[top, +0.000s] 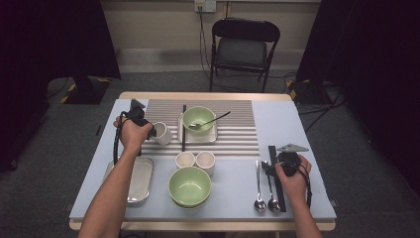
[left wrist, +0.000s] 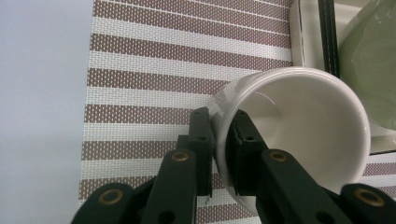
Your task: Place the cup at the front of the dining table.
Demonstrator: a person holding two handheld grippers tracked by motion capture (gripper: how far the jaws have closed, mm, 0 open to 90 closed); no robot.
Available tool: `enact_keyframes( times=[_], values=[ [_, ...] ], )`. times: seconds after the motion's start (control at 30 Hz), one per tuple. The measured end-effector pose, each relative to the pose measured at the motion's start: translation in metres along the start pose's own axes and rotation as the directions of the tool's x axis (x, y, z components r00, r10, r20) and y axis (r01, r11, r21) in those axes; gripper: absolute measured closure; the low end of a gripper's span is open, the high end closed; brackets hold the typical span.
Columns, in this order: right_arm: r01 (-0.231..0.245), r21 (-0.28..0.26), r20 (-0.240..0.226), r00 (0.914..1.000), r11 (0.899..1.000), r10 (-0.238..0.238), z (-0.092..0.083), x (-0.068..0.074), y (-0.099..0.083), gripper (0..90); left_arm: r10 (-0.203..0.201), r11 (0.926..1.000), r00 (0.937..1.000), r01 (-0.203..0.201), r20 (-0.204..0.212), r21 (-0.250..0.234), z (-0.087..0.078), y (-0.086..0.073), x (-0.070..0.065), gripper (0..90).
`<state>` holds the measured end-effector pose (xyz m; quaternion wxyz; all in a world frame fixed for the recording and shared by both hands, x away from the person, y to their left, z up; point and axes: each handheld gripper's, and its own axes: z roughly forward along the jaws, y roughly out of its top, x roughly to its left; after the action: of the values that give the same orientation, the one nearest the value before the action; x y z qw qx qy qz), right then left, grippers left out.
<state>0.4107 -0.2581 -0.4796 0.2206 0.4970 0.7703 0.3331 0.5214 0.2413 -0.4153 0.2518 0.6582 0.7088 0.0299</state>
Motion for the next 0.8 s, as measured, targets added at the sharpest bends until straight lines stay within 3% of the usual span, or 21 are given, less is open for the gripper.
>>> enact_keyframes(
  times=[0.17, 0.8],
  values=[
    [0.0, 0.0, 0.0, 1.0, 1.0, 0.0, 0.0, 0.0, 0.0, 14.4, -0.003, 1.0, 1.0, 0.003, -0.009, -0.008, 0.0, -0.0001, -0.0016, 81.0],
    [0.0, 0.0, 0.0, 1.0, 1.0, 0.0, 0.0, 0.0, 0.0, 14.4, -0.015, 0.9993, 0.9996, 0.016, 0.023, -0.034, -0.0005, -0.0002, -0.0037, 77.9]
  ],
)
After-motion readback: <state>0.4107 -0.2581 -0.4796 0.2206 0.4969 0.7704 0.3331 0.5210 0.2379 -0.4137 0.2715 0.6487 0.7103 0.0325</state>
